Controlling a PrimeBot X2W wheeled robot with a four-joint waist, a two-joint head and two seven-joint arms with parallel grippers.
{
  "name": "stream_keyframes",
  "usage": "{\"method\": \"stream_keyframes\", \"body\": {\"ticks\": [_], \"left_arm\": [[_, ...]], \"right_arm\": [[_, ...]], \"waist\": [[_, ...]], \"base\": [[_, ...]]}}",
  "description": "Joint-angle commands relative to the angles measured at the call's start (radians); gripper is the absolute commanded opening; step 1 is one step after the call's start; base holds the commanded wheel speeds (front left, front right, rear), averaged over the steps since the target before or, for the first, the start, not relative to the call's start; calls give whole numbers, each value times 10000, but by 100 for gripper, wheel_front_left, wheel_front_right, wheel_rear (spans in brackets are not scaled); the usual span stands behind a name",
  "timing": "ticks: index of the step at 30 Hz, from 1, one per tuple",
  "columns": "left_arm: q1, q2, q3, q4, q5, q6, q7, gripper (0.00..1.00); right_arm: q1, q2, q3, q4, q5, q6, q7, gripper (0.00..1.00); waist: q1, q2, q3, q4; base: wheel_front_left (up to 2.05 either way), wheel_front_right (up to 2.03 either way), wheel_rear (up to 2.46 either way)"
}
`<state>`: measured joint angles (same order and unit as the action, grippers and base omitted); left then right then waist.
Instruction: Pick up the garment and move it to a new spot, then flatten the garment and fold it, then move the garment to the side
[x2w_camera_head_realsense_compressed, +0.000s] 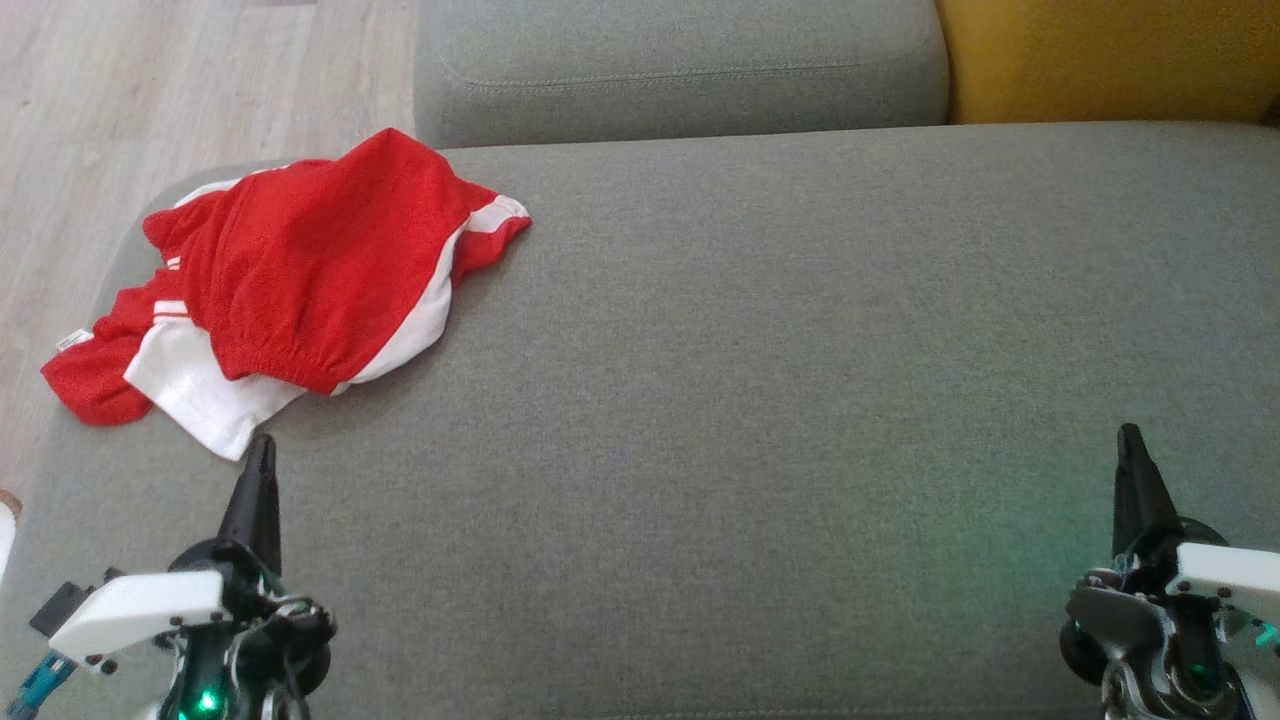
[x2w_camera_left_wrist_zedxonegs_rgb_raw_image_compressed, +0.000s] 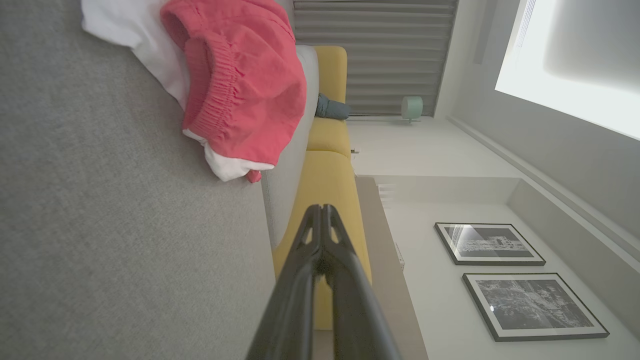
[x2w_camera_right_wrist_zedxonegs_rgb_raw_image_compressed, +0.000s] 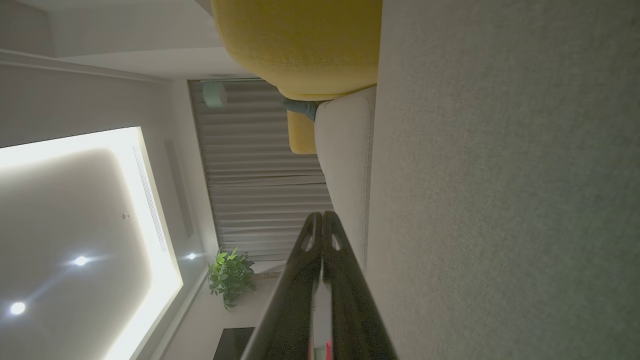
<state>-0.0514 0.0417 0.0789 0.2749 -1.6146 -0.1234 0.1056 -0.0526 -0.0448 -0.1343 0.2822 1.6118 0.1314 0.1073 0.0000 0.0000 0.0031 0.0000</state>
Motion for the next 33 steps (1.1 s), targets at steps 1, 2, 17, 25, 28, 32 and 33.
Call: {"method": "stream_keyframes", "body": {"ticks": [1, 2, 17, 25, 28, 32, 33], "left_arm": [[-565, 85, 344, -301, 56, -73, 73, 0], [-565, 85, 344, -301, 56, -73, 73, 0], [-565, 85, 344, -301, 56, -73, 73, 0], [-565, 85, 344, -301, 56, -73, 73, 0], [-565, 85, 344, -301, 56, -73, 73, 0], [219, -46, -29, 435, 0, 10, -15, 100], [224, -45, -56, 417, 15, 12, -44, 100]], "right_arm": [[-553, -54, 210, -374, -27, -7, 56, 0], [-553, -54, 210, -374, -27, -7, 56, 0], [-553, -54, 210, -374, -27, -7, 56, 0], [-553, -54, 210, -374, -27, -7, 56, 0], [-553, -54, 210, -374, -27, -7, 56, 0], [183, 44, 17, 437, 2, 0, 0, 100], [186, 43, 52, 422, -12, 0, -29, 100]], "waist": [[0, 0, 0, 0], [0, 0, 0, 0], [0, 0, 0, 0], [0, 0, 0, 0], [0, 0, 0, 0], [0, 0, 0, 0], [0, 0, -1, 0]], "base": [[0, 0, 0], [0, 0, 0], [0, 0, 0], [0, 0, 0], [0, 0, 0], [0, 0, 0], [0, 0, 0]]}}
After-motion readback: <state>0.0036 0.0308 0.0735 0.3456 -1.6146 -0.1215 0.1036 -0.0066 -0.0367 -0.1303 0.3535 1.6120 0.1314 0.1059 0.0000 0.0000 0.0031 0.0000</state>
